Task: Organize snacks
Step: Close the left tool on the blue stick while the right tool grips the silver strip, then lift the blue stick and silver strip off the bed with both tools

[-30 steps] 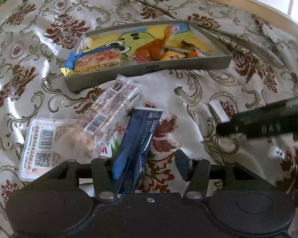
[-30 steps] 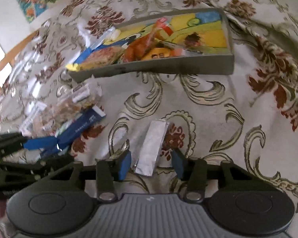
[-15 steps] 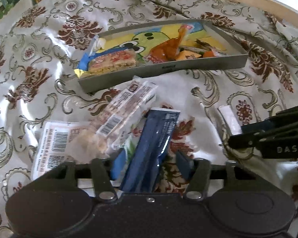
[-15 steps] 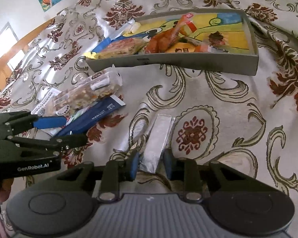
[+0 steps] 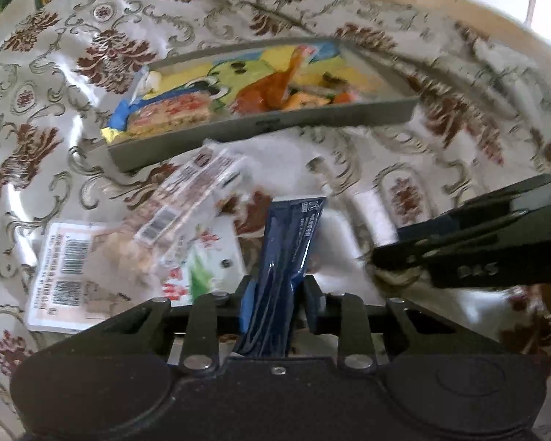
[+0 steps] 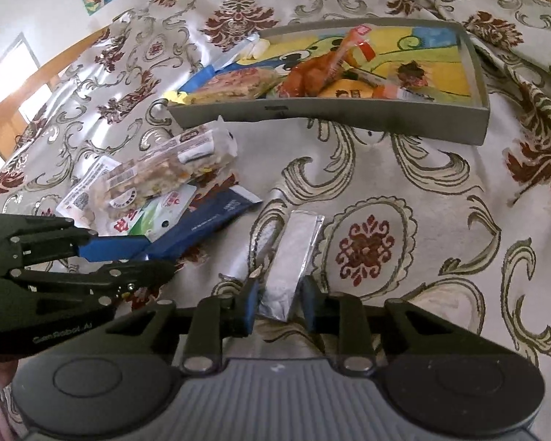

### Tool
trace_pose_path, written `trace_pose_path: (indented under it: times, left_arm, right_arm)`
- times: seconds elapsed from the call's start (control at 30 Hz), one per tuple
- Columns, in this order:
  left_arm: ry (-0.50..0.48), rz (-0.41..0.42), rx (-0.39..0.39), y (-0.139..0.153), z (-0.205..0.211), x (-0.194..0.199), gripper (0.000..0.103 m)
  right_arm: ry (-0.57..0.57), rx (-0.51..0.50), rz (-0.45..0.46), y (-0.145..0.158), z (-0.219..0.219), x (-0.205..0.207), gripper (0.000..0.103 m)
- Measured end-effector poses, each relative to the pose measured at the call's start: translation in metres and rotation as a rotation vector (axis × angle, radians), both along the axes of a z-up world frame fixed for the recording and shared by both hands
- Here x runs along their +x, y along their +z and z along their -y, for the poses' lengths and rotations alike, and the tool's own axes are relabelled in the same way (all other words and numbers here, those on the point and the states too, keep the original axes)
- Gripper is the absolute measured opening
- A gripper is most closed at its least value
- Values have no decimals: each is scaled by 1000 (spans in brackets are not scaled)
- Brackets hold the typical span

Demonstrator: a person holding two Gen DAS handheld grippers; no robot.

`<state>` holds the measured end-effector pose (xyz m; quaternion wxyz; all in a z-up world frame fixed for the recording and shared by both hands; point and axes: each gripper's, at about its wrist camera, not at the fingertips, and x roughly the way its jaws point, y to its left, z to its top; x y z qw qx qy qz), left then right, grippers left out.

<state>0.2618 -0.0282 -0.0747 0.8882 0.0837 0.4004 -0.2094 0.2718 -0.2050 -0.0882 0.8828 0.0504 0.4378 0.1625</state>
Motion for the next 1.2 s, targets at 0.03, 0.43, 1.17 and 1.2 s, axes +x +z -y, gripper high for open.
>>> trace_pose_path:
  times: [0.03,0.43,1.17,1.2]
  left_arm:
    - [-9,4,-11,1,2,-2,28]
    - [51,131,-67,14,-4,-9,26]
    - [93,183,-111,21,-8,-10,26]
    - [96,187,-118,22,-9,-9,26]
  right_arm:
    - [3,-1,4,1,0,-1,27]
    - [-6,-43,100,11,0,-7,22]
    - [-31,-24,36,-2,0,7,6]
    - [-32,-24,50,1,0,6,5]
